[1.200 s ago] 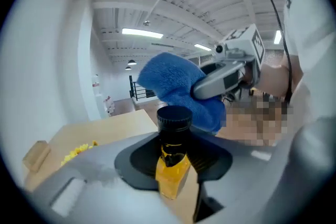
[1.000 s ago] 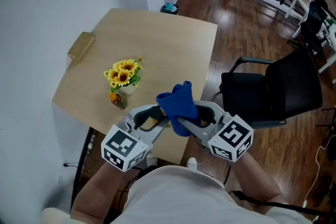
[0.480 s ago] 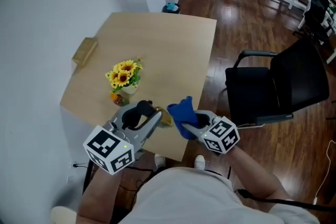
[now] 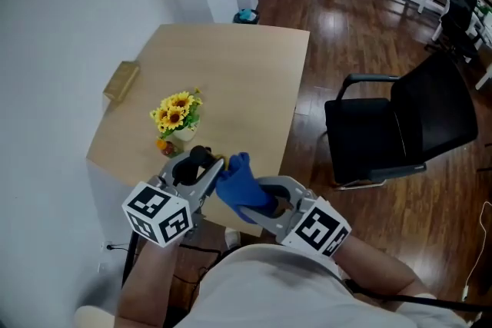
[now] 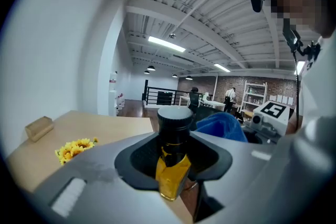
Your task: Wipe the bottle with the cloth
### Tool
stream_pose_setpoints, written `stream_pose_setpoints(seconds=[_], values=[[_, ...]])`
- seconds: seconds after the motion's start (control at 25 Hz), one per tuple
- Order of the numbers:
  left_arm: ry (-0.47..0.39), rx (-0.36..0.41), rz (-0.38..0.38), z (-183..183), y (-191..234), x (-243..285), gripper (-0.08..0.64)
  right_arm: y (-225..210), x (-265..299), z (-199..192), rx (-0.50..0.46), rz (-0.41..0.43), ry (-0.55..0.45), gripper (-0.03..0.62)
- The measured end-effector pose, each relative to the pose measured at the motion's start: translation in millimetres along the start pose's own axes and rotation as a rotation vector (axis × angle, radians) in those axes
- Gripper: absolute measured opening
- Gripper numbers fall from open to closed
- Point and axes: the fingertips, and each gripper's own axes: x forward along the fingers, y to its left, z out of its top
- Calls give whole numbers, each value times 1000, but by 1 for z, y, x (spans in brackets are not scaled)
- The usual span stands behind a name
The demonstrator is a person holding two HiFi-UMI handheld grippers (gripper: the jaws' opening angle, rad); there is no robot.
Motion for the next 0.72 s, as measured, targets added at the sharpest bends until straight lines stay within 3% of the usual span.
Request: stream_pose_setpoints(seconds=[0.36, 0.48, 0.6, 0.72], values=[[-68, -2, -38, 30, -18, -13, 152, -17, 11, -115, 94, -28, 226, 153], [-72, 30, -45, 36, -21, -20, 152, -30, 3, -138, 116, -51, 282, 153], [-55, 76, -54, 38, -22, -30, 152, -52, -8, -130, 119, -105, 279, 153], [-35, 96, -72, 34, -21, -38, 152, -72, -12, -83, 78, -152, 196, 153]])
